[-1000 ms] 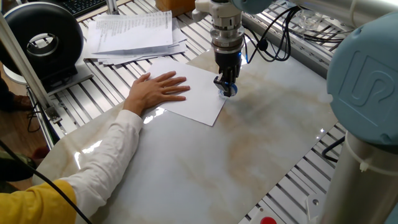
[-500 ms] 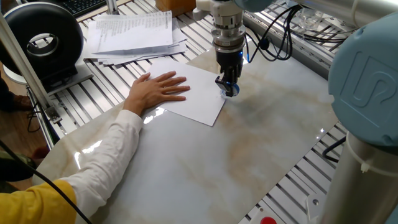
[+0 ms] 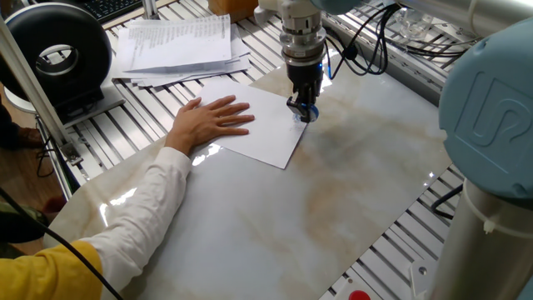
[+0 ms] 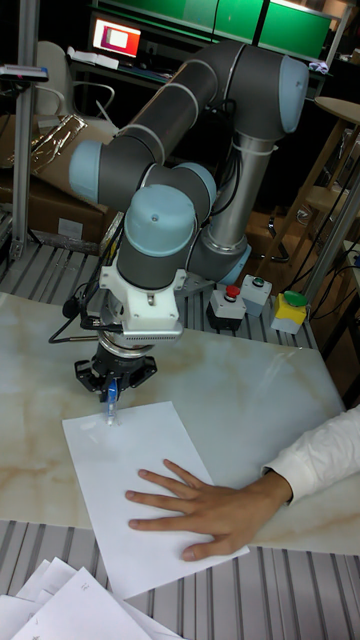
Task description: Use the correction tape on paper
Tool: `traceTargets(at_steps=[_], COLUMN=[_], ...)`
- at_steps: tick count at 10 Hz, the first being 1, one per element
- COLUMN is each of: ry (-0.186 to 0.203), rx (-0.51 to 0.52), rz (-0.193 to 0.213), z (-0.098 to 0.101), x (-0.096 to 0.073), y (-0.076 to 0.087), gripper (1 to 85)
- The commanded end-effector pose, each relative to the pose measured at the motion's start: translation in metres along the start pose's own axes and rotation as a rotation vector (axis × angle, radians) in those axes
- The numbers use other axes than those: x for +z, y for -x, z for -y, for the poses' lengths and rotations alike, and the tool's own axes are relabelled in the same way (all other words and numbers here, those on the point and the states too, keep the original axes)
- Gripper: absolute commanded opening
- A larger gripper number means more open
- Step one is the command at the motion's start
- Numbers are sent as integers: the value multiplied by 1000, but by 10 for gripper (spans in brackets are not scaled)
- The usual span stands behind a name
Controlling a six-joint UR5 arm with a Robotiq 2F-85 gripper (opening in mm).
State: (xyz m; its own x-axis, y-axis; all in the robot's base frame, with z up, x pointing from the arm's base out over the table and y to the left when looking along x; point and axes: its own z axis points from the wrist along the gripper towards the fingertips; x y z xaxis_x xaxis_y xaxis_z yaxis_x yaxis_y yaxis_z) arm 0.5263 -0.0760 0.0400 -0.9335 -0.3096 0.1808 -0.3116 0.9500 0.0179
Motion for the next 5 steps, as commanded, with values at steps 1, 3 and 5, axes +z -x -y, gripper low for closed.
traceTargets(at_steps=[1,3,5], ry=[27,45,50], rx=[7,14,13], rz=[17,15,12], z=[-4,-8,-7], x=[-1,3,7], y=[12,13,11], gripper=[17,17,17])
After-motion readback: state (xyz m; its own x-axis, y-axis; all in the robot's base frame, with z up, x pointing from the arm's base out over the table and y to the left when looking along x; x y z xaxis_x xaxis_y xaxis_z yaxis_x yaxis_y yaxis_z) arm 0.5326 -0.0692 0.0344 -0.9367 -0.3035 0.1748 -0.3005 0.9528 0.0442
